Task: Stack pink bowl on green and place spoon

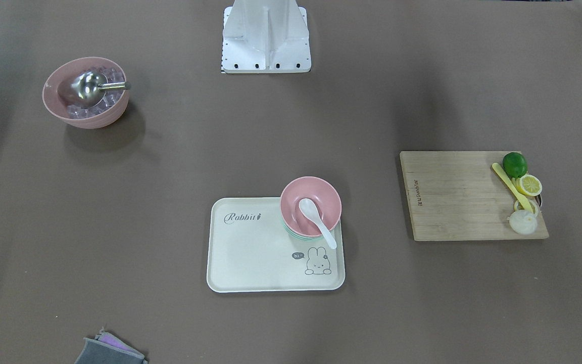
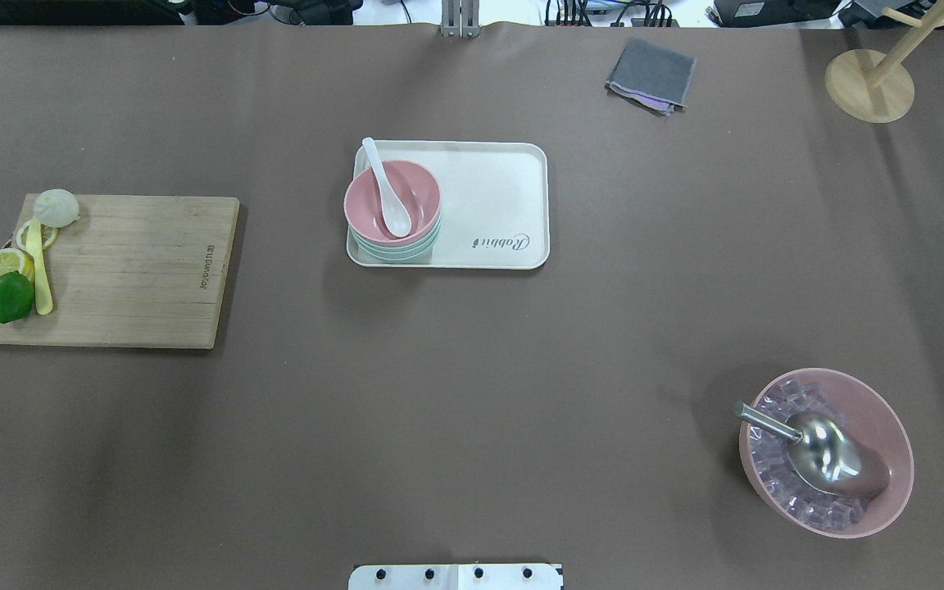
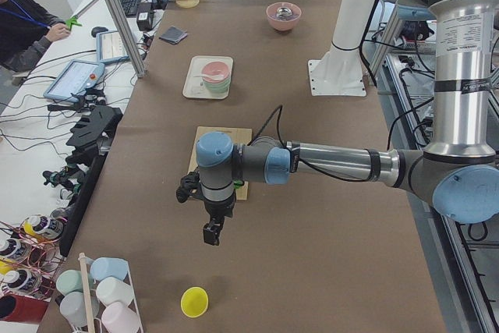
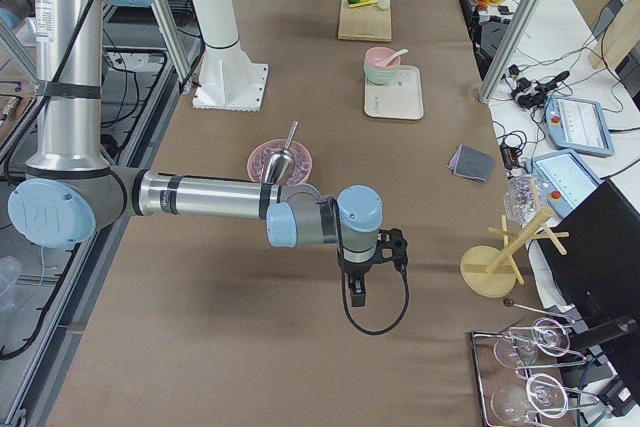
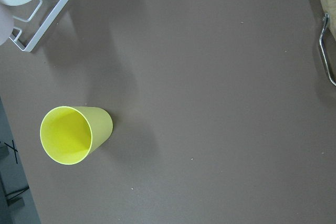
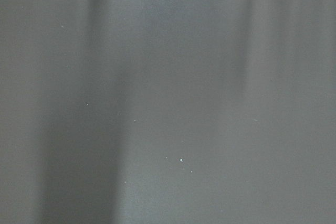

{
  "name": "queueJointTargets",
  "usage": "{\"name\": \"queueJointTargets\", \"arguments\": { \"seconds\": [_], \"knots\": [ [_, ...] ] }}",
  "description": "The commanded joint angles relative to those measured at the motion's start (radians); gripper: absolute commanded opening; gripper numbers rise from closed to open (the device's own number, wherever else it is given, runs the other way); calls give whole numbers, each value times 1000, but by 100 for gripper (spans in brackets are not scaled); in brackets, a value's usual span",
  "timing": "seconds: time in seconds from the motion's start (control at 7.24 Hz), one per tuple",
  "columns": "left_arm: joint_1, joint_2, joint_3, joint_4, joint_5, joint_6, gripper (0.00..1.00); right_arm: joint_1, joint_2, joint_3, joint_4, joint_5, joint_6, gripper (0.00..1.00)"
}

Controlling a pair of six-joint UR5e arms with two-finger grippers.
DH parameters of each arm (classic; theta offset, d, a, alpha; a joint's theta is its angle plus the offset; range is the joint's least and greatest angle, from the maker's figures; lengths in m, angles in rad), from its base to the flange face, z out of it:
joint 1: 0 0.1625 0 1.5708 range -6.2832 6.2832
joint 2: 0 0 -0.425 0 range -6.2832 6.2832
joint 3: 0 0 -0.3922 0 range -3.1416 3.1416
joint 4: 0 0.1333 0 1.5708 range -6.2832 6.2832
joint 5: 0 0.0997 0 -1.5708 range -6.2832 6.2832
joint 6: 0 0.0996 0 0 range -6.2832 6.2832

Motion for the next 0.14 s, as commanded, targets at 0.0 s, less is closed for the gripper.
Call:
{"name": "queueJointTargets", "arguments": {
  "seconds": [0.0],
  "knots": [
    [1, 0, -2, 1, 0, 0, 98, 0, 0, 0, 0, 7, 0, 100]
  ]
}}
